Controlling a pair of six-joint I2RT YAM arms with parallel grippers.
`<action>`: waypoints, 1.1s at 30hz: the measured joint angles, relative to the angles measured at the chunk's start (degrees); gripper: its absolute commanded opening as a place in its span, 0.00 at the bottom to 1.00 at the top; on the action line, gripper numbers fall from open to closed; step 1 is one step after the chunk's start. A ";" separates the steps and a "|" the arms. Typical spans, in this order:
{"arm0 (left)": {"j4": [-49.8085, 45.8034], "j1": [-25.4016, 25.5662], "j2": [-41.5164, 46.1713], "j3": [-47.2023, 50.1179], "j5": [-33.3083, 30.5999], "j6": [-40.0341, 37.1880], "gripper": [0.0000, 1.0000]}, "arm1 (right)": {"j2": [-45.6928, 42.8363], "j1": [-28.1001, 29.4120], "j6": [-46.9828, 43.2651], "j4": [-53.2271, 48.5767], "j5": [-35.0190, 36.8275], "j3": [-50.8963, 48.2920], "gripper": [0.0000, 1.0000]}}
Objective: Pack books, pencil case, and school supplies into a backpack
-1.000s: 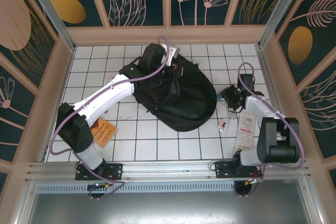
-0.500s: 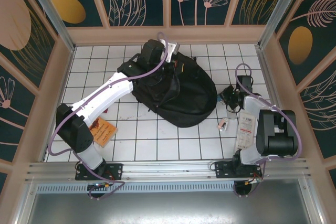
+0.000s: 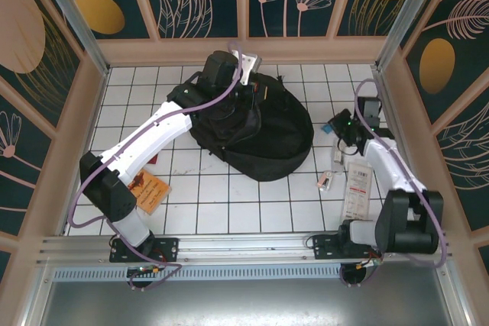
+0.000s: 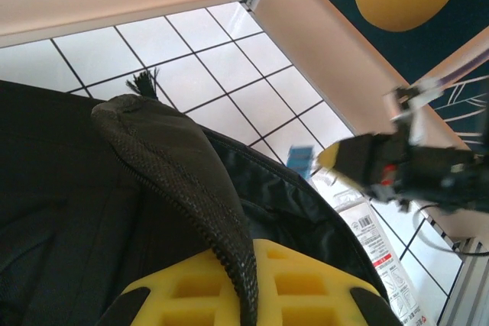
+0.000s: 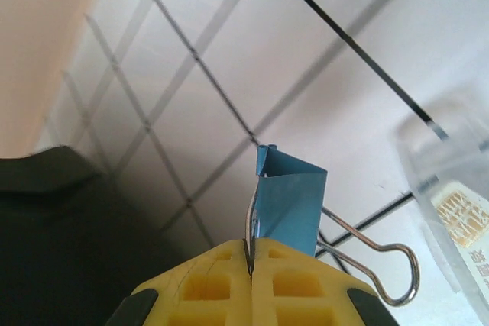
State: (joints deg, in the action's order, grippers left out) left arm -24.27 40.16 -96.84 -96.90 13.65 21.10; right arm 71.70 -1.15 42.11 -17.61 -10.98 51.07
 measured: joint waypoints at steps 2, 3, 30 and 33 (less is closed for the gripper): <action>-0.57 0.00 -0.20 -0.52 -0.15 0.00 0.00 | -3.74 0.24 -1.51 -1.99 0.72 3.72 0.00; -0.79 0.00 -0.33 -0.83 -0.17 0.00 0.00 | -5.49 0.63 -2.36 -2.80 1.11 5.46 0.00; -0.79 -0.07 -4.70 -8.81 2.54 4.85 0.00 | 12.74 28.68 5.38 -3.74 0.61 16.61 0.00; 0.48 -0.07 -4.70 -8.44 3.61 6.69 0.00 | 15.17 28.57 9.94 -1.31 0.24 16.68 0.00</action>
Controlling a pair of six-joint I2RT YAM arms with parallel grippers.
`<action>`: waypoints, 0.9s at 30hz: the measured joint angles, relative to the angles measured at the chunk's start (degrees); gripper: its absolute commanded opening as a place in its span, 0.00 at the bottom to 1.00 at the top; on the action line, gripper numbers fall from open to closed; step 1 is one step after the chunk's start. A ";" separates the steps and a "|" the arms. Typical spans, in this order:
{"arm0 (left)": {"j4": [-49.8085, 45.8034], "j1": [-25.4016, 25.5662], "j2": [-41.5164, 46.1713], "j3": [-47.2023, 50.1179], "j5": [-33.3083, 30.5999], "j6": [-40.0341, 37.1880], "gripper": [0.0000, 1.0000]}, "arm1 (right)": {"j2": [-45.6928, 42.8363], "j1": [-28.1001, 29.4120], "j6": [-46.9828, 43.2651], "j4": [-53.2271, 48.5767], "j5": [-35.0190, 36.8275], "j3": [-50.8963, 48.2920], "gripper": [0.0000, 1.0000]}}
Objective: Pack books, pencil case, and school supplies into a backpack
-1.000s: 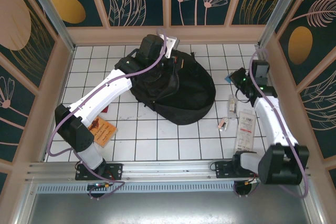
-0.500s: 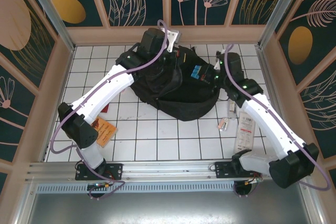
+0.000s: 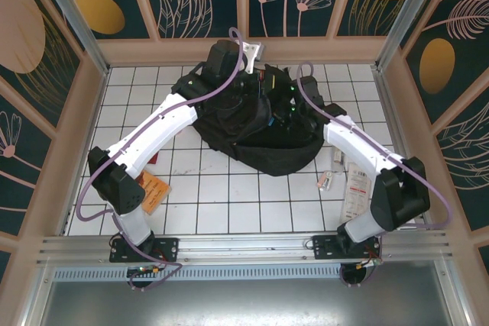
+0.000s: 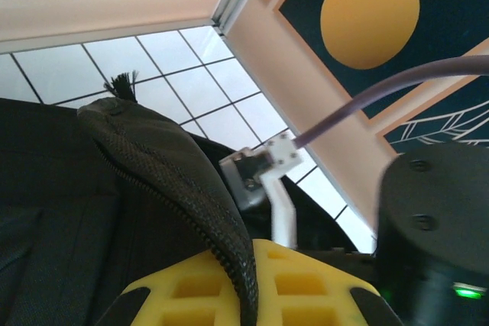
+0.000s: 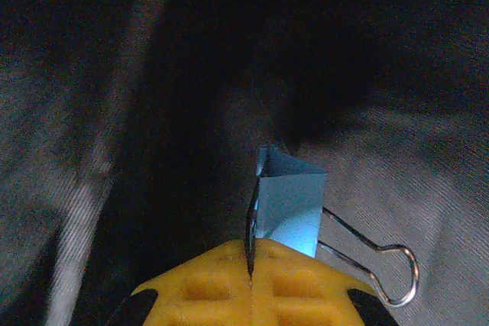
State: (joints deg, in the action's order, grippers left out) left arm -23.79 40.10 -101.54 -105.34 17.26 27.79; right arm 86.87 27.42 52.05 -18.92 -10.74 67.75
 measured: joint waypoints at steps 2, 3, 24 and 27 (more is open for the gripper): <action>0.79 0.00 0.00 0.04 0.92 1.38 0.00 | 1.33 -0.07 3.34 2.56 -0.35 0.07 0.00; 1.29 0.00 0.00 0.04 1.46 2.12 0.00 | 1.95 -0.07 5.22 3.80 -0.55 0.13 0.00; 6.88 -1.16 0.33 2.40 3.06 5.68 0.00 | 6.23 -0.85 9.62 10.93 -4.28 4.15 0.48; 7.15 -1.22 0.37 3.98 2.38 5.20 0.00 | 2.97 -0.98 5.77 8.68 -4.07 4.20 0.46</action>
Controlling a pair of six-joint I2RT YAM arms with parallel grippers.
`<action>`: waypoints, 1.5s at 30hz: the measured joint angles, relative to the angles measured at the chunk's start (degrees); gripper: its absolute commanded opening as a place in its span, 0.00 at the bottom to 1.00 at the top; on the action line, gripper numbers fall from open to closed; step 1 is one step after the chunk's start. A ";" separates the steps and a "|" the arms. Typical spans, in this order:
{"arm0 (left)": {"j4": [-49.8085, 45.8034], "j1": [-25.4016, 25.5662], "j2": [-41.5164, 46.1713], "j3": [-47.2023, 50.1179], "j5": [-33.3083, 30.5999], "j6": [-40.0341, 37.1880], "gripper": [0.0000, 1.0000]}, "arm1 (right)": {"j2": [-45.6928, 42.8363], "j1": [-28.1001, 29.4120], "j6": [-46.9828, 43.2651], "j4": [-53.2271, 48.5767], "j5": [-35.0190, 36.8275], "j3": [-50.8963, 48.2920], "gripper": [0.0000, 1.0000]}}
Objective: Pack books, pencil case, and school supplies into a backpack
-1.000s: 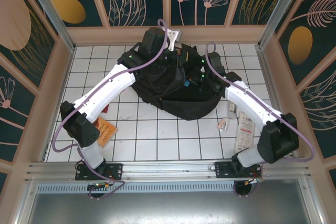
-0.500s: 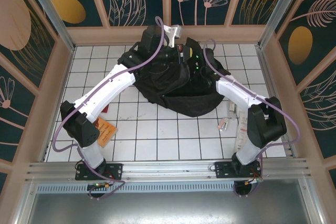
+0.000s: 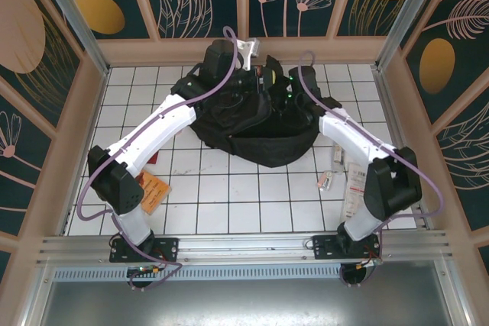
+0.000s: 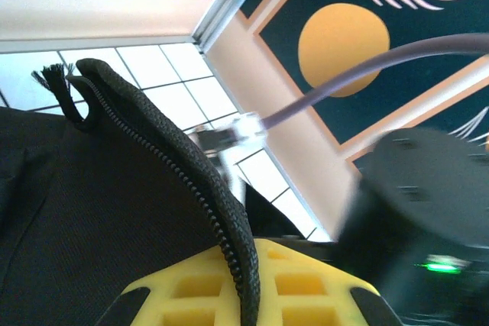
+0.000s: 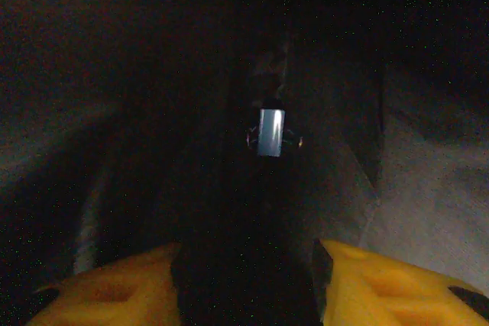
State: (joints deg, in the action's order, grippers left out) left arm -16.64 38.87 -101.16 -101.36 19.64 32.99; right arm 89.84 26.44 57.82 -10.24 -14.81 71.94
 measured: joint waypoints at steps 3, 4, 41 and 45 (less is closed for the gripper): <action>0.46 -0.15 0.02 2.23 -0.61 -0.42 0.00 | -4.94 -0.44 -4.02 -1.99 0.02 -0.22 0.44; 0.66 -0.22 0.02 2.93 -0.63 -0.57 0.00 | -6.73 -0.70 -5.53 -3.34 0.39 -0.22 0.43; 3.13 -0.31 8.98 17.07 3.08 -5.38 0.00 | 2.16 -27.61 -25.66 -24.63 19.87 -18.84 0.95; 3.13 -0.31 9.25 17.07 3.30 -5.38 0.00 | 2.21 -28.24 -27.41 -22.32 17.18 -18.84 0.90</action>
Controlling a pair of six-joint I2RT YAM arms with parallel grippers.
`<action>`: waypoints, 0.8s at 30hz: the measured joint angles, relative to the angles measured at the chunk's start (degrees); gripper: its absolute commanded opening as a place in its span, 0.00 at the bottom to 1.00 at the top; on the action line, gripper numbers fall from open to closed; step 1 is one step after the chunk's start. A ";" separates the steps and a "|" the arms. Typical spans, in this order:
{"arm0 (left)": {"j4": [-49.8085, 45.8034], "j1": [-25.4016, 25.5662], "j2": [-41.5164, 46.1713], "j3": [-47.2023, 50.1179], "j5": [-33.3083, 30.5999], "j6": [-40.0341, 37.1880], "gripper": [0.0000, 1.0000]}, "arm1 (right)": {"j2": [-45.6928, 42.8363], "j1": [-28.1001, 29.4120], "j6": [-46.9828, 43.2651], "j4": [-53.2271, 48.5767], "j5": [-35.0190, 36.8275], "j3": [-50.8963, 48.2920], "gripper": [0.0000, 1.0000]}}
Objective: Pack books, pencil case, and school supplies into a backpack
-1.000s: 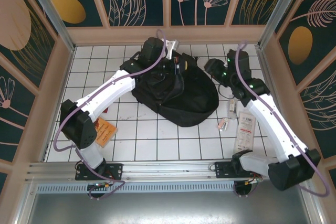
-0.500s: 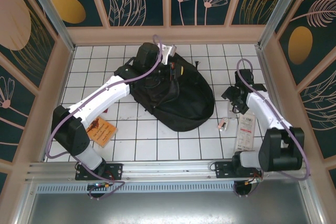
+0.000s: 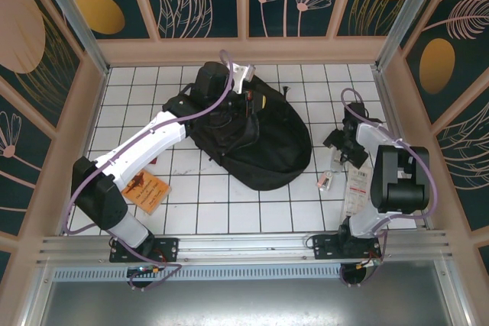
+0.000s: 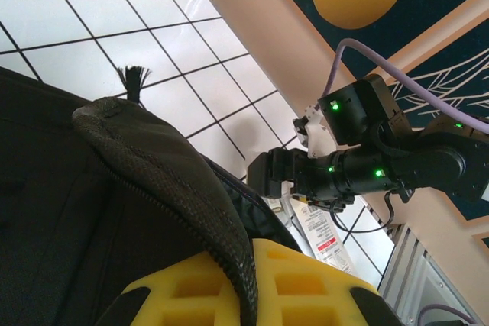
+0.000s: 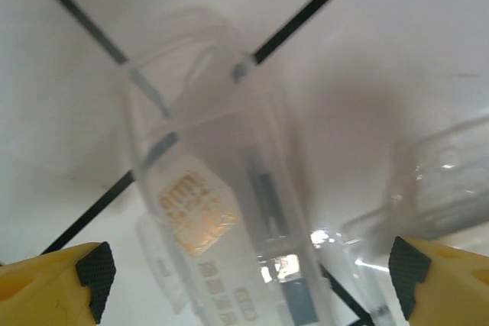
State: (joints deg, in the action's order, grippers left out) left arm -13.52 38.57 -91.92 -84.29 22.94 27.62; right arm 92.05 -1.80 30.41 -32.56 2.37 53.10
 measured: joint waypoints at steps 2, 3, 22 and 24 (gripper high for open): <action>0.00 0.00 0.02 0.00 0.33 0.00 0.00 | 0.17 0.57 -0.26 0.44 -0.74 0.00 0.90; 0.00 0.00 0.02 0.00 0.52 0.02 0.00 | 0.44 1.05 -0.35 0.52 -0.92 0.00 0.89; 0.04 0.00 0.07 0.35 1.33 0.02 0.00 | 5.29 4.59 0.39 0.55 2.73 2.12 0.61; 0.04 0.00 0.07 0.35 1.31 0.02 0.00 | 5.29 4.52 0.52 0.46 2.78 2.12 0.57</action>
State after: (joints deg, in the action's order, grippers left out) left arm -13.47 38.57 -91.85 -83.94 24.25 27.64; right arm 97.34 2.72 30.94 -32.10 5.15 55.22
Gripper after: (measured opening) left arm 0.081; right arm 0.605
